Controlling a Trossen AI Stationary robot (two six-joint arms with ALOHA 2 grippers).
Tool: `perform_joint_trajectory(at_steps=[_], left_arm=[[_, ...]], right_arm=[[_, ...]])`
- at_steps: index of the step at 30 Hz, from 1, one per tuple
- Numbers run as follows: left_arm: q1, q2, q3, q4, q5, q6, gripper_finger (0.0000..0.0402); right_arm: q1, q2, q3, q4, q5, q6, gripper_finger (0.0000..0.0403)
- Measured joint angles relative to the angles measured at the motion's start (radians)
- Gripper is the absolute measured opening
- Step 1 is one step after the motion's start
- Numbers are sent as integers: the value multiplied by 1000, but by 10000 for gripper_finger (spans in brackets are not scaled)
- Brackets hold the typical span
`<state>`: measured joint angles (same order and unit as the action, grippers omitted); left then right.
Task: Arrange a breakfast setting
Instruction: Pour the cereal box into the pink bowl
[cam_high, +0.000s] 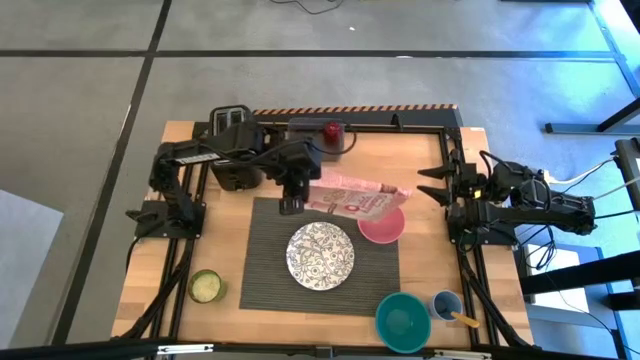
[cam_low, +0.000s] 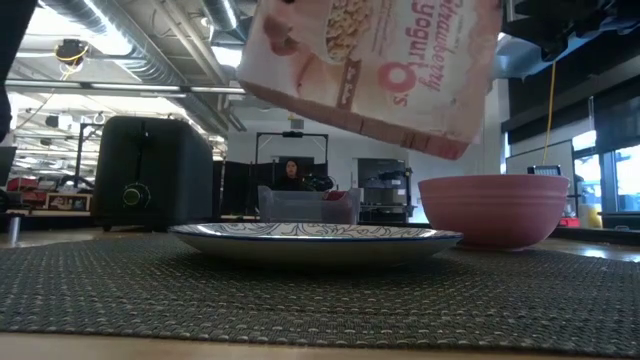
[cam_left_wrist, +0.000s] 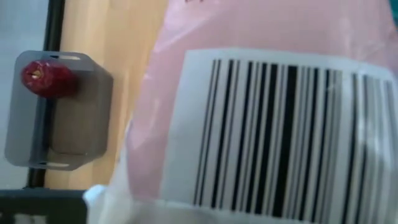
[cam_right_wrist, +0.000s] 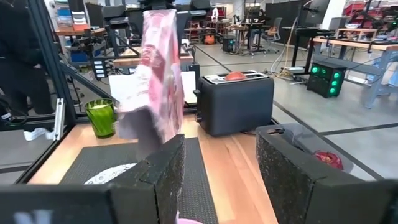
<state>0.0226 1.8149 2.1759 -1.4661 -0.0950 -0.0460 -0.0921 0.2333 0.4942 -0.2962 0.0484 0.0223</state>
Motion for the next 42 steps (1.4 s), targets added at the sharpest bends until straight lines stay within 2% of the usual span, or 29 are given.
perform_joint_trajectory(at_steps=[3,8,11,15,18,22,25,27,29,31,33,42], left_arm=[[-1,30,40,-28,0,1,172],[0,32,49,-46,-94,-28,172],[-12,32,49,-49,-57,-21,172],[-27,32,49,-48,-61,-23,172],[-28,32,49,-49,-116,-43,172],[-43,43,49,-48,-130,-55,172],[-44,50,44,-58,-52,-30,172],[-46,50,47,-49,-101,-32,172],[-40,53,46,-59,-91,-36,172],[-40,55,45,-62,-127,-51,172],[-40,54,46,-53,-95,-40,172],[-49,54,46,-31,-84,-24,172]], right_arm=[[0,0,0,0,3,0,186],[0,0,0,0,2,0,186],[0,0,0,-2,2,0,186],[0,0,0,-10,2,0,186],[0,0,0,-9,2,0,186],[0,0,0,-9,1,0,186],[0,0,0,-9,1,0,186],[0,0,0,-9,1,0,186],[0,0,0,-9,1,0,186],[0,0,0,-10,-1,1,186],[0,0,0,-10,-7,5,186],[0,0,0,-11,-7,7,186]])
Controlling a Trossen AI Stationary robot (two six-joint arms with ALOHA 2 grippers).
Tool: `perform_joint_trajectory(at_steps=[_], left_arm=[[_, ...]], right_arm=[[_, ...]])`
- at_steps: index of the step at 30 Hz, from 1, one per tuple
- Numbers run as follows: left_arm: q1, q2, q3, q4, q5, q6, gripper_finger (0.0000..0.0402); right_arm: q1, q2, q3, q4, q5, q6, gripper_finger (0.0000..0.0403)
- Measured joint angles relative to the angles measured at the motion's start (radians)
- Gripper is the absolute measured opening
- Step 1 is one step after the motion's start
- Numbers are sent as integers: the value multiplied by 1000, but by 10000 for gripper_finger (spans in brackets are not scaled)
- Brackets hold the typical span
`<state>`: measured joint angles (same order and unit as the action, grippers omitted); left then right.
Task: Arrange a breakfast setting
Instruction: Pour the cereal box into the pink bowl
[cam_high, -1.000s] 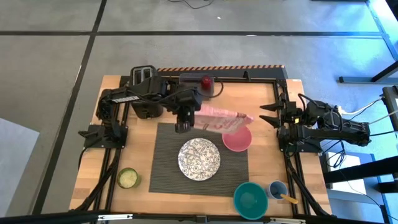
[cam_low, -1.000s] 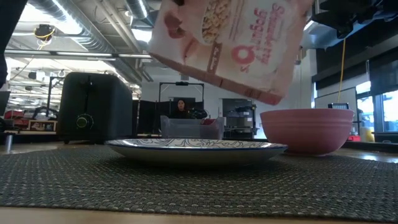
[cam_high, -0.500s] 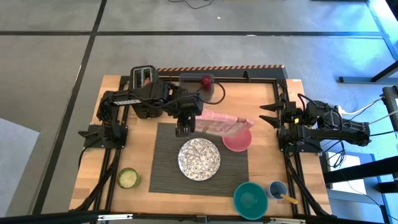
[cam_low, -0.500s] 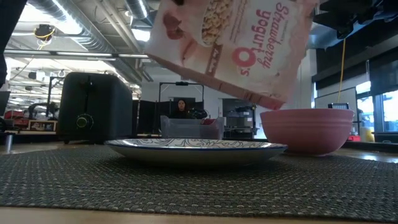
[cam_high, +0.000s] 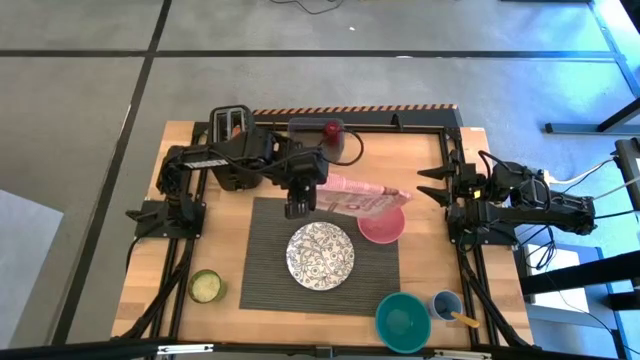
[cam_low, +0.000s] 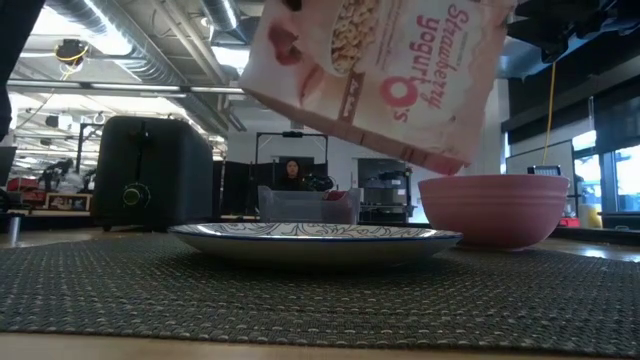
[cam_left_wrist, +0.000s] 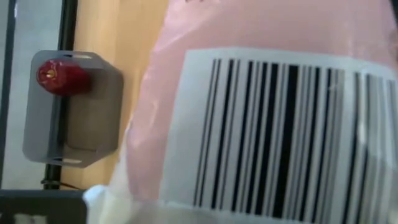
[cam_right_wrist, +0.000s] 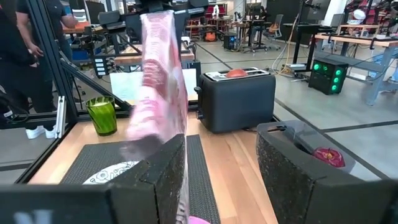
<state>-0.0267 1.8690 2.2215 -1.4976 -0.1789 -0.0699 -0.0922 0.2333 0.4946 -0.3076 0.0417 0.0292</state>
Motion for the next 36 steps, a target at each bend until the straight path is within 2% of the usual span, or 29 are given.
perform_joint_trajectory(at_steps=[6,8,11,15,17,24,29,32,34,36], left_arm=[[1,0,0,-1,3,-1,172],[-1,0,0,2,-48,-11,172],[0,-1,0,-5,-8,2,172],[0,-2,0,-8,-8,1,172],[-2,-2,0,-12,-76,-26,172],[-1,-2,0,-11,1,-18,172],[1,-2,0,-14,-37,-38,172],[-11,-2,0,-8,1,-43,172],[-22,3,0,-13,-48,-30,172],[-16,6,0,-13,-43,-45,172]], right_arm=[[0,0,0,-1,0,0,186],[0,0,0,-1,0,0,186],[0,0,0,-2,0,0,186],[0,0,0,-2,0,0,186],[0,0,0,-1,0,0,186],[0,0,0,-1,0,0,186],[0,0,0,0,0,-1,186],[0,0,0,0,0,-1,186],[0,0,0,1,0,-1,186],[0,0,0,7,1,-6,186]])
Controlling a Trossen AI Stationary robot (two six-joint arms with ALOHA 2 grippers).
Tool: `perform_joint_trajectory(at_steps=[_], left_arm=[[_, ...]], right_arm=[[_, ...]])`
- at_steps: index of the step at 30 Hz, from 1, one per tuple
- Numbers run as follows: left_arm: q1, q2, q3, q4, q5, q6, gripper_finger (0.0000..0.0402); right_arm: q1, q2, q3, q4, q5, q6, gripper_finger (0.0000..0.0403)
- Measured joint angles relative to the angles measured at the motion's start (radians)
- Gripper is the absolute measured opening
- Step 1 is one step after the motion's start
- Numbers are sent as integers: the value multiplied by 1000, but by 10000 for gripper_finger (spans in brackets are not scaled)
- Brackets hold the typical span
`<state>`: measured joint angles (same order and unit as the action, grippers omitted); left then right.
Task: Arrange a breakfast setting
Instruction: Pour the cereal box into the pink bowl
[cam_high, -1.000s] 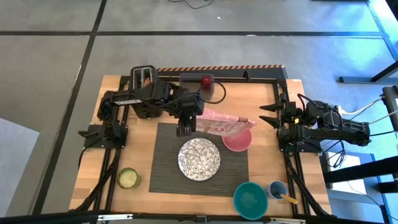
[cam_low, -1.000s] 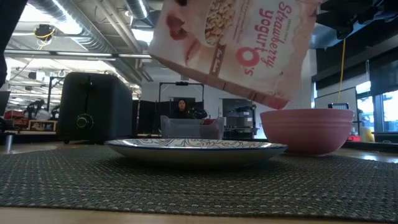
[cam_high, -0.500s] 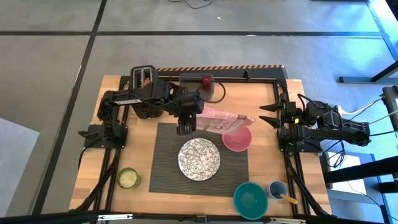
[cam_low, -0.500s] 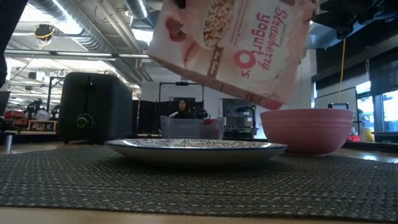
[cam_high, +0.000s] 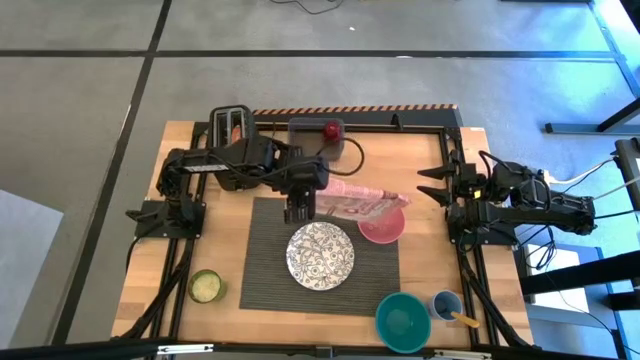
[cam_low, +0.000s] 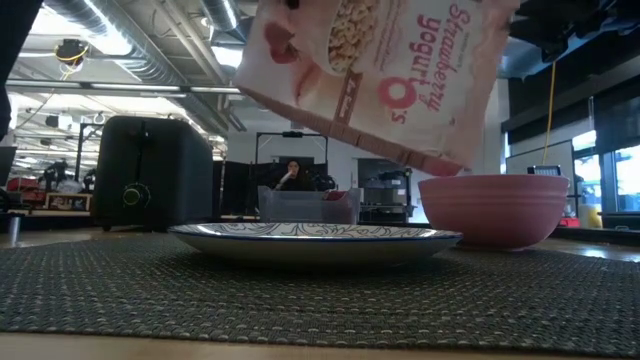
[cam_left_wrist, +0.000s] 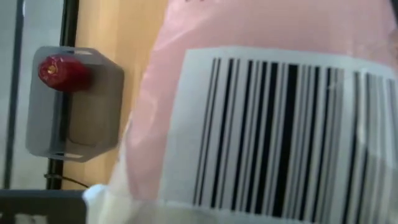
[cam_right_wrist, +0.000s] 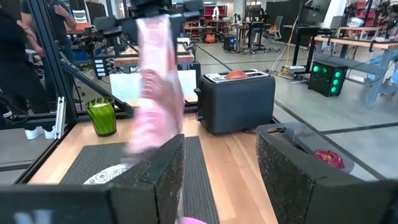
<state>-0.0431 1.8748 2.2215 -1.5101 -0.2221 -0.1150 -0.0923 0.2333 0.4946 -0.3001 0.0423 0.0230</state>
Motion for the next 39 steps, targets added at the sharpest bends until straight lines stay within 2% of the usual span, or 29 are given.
perform_joint_trajectory(at_steps=[7,13,15,21,27,35,37,39], left_arm=[[-9,0,0,6,36,-5,172],[-1,0,0,7,-11,-27,172],[-4,0,0,8,26,-17,172],[1,0,0,11,-10,-29,172],[-10,-1,0,11,34,-44,172],[-7,-1,0,5,-6,-59,172],[-11,-1,0,7,28,-54,172],[-18,-1,0,7,20,-60,172]], right_arm=[[0,0,0,4,0,-1,186],[0,0,0,4,0,-1,186],[0,0,0,4,0,-1,186],[0,0,0,4,0,-1,186],[0,0,0,5,-1,-1,186],[0,0,0,8,-1,-2,186],[0,0,0,8,-1,-2,186],[0,0,0,8,-1,-2,186]])
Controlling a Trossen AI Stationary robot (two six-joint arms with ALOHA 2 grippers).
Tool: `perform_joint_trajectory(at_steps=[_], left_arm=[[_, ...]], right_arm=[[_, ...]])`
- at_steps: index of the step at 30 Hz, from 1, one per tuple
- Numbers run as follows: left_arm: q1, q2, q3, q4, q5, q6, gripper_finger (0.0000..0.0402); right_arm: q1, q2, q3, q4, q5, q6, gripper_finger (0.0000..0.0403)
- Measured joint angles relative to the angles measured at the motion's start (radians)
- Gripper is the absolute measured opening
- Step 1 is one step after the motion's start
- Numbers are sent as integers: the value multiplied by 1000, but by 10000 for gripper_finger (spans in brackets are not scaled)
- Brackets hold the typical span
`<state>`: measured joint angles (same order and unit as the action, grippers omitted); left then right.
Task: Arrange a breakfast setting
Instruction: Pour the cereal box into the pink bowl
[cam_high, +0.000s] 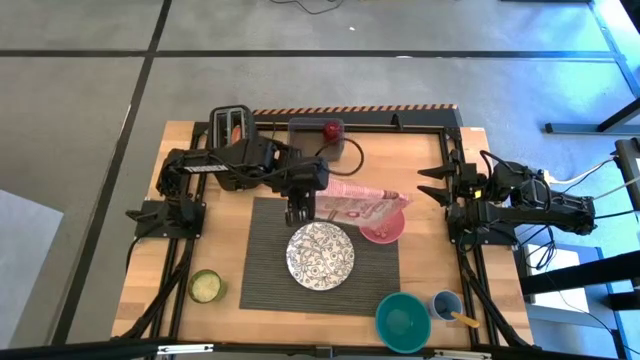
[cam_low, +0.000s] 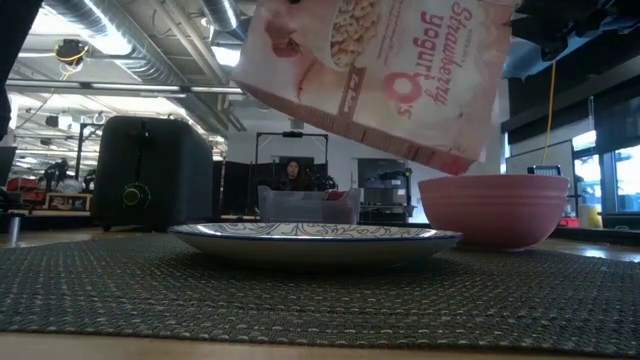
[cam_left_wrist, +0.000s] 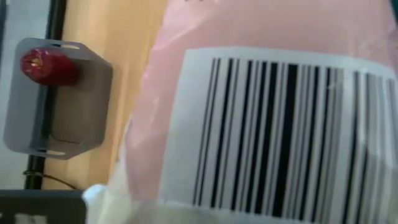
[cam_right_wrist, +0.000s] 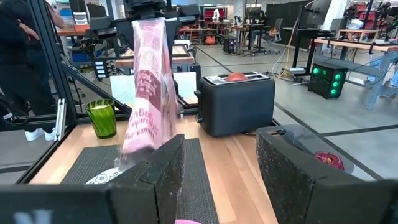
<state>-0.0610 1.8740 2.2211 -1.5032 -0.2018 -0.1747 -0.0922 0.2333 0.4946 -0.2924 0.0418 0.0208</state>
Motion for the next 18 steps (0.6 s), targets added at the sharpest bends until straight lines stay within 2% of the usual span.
perform_joint_trajectory(at_steps=[5,10,18], left_arm=[[11,0,0,-10,-22,-11,172],[10,-1,0,-6,11,10,172],[24,-1,0,-5,3,-2,172]], right_arm=[[0,0,0,0,0,0,186],[0,0,0,0,0,0,186],[0,0,0,5,0,0,186]])
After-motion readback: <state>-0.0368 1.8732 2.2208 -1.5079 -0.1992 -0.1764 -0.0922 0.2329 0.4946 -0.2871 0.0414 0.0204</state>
